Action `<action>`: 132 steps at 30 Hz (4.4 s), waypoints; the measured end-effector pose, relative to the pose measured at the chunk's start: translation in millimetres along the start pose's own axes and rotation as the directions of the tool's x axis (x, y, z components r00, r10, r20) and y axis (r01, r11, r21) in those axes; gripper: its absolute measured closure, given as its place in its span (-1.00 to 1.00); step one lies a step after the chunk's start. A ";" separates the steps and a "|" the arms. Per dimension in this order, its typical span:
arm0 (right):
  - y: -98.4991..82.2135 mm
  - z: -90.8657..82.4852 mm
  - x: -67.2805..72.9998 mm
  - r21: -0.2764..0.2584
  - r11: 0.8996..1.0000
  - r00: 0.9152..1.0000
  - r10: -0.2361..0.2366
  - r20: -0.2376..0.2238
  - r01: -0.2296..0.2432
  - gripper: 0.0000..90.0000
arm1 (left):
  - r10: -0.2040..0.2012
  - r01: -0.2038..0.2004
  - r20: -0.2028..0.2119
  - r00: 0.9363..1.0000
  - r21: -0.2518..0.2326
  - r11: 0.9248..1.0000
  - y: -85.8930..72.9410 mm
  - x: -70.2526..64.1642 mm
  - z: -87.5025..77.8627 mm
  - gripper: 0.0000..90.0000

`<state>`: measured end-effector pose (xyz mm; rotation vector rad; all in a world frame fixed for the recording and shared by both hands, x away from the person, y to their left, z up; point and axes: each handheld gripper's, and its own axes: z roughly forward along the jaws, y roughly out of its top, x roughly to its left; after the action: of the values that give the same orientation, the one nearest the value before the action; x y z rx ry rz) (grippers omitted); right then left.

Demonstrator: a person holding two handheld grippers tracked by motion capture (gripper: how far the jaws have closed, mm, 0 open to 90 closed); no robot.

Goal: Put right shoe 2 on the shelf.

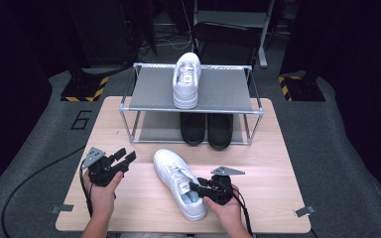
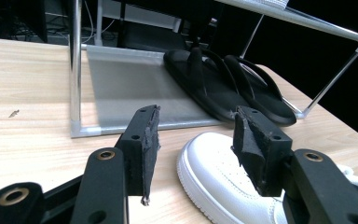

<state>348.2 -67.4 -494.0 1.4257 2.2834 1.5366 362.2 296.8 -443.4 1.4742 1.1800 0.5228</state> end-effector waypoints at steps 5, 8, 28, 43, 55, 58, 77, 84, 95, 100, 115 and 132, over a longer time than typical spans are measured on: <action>2.8 0.4 0.8 0.033 0.999 0.999 -0.031 0.011 0.031 0.28 | 0.000 0.000 -0.005 1.000 0.002 1.000 0.0 1.0 -0.2 0.12; 4.0 1.7 1.4 0.040 0.998 0.999 -0.039 0.013 0.038 0.29 | 0.000 0.000 -0.006 1.000 0.002 1.000 0.0 1.8 0.0 0.12; 3.7 -0.3 3.6 0.020 0.999 0.995 -0.051 0.085 0.049 0.72 | -0.015 0.015 -0.028 0.999 0.003 1.000 -2.9 12.1 -5.7 0.12; 0.3 -3.0 1.9 -0.032 0.999 0.996 -0.020 0.091 0.023 0.78 | -0.029 0.029 -0.034 0.999 0.001 1.000 -4.1 14.6 -7.3 0.12; -2.0 -8.1 2.4 -0.064 0.998 0.997 -0.001 0.080 0.006 0.79 | -0.028 0.028 -0.038 0.999 0.001 1.000 -5.1 16.6 -8.2 0.12; -1.0 -11.2 2.6 -0.082 0.997 0.997 0.010 0.073 -0.004 0.79 | -0.032 0.032 -0.044 0.999 0.000 0.999 -5.3 16.6 -7.9 0.12; 15.0 -50.3 16.5 -0.252 0.968 0.998 0.005 0.062 0.011 0.78 | -0.037 0.038 -0.060 0.998 0.004 0.999 -9.8 17.8 -6.5 0.11; 23.8 -65.2 19.7 -0.302 0.953 0.998 -0.009 0.062 0.027 0.78 | -0.026 0.027 -0.068 0.997 0.022 0.999 -12.4 19.1 -5.2 0.11; 34.8 -88.1 18.3 -0.394 0.918 0.998 -0.017 0.067 0.042 0.78 | -0.035 0.037 -0.071 0.997 0.022 0.999 -14.6 20.5 -5.7 0.10; 38.3 -96.4 19.6 -0.424 0.904 0.998 -0.017 0.065 0.043 0.78 | -0.034 0.035 -0.073 0.997 0.019 0.999 -15.1 20.0 -5.5 0.09; 45.7 -112.8 13.9 -0.491 0.870 0.998 -0.019 0.058 0.045 0.78 | -0.037 0.038 -0.074 0.997 0.017 0.999 -17.2 20.4 -6.2 0.08; 64.6 -135.2 -0.3 -0.567 0.823 0.997 0.017 0.080 0.032 0.78 | -0.031 0.032 -0.073 0.997 0.018 0.999 -17.9 21.8 -8.9 0.08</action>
<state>325.0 -158.1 -377.0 1.2651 1.5631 1.8925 356.8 317.9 -463.4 1.4616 1.2662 0.5486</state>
